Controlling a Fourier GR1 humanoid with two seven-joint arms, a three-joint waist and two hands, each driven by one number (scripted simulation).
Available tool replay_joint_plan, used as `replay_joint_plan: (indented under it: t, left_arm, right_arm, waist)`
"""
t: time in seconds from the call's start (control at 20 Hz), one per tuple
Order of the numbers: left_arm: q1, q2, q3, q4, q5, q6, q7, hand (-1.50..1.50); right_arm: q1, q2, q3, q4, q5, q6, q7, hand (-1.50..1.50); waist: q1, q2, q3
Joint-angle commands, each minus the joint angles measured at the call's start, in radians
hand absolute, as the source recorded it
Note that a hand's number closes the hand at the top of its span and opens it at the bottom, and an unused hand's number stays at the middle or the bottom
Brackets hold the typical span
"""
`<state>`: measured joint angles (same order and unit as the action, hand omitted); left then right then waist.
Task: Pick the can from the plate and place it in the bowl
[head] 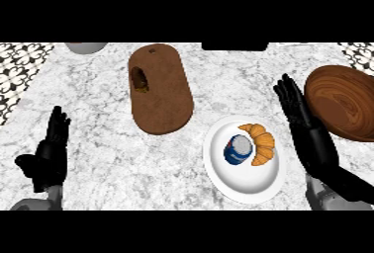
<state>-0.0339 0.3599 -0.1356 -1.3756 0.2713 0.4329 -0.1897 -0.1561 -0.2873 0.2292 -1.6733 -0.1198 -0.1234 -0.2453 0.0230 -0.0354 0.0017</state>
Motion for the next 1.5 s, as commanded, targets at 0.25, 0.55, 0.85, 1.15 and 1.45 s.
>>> replay_joint_plan:
  t: [0.25, 0.55, 0.85, 1.15, 1.45]
  left_arm:
    - [-0.167, 0.139, -0.047, -0.095, -0.112, -0.038, 0.095, 0.0]
    - [-0.239, 0.126, -0.081, -0.099, -0.121, -0.057, 0.221, 0.0]
    - [-0.234, 0.15, -0.068, -0.134, -0.129, -0.074, 0.274, 0.0]
    - [-0.182, 0.125, -0.065, -0.134, -0.128, -0.079, 0.259, 0.0]
    - [-0.221, 0.118, -0.064, -0.158, -0.171, -0.053, 0.319, 0.0]
  right_arm:
    - [-0.06, -0.066, -0.036, 0.205, -0.388, 0.521, -0.071, 1.5]
    - [-0.094, -0.133, -0.26, 0.566, -0.333, 0.552, -0.333, -1.5]
    - [-0.203, -0.305, -0.198, 0.635, -0.056, 0.598, -0.466, -1.5]
    - [-0.231, -0.417, -0.109, 0.491, 0.094, 0.579, -0.343, -1.5]
    - [-0.346, -0.357, 0.033, 0.393, 0.232, 0.565, -0.095, -1.5]
  waist:
    - [0.006, 0.06, 0.013]
    - [-0.009, 0.048, 0.003]
    - [0.0, 0.041, 0.0]
    - [-0.014, 0.033, -0.003]
    - [-0.011, 0.035, -0.003]
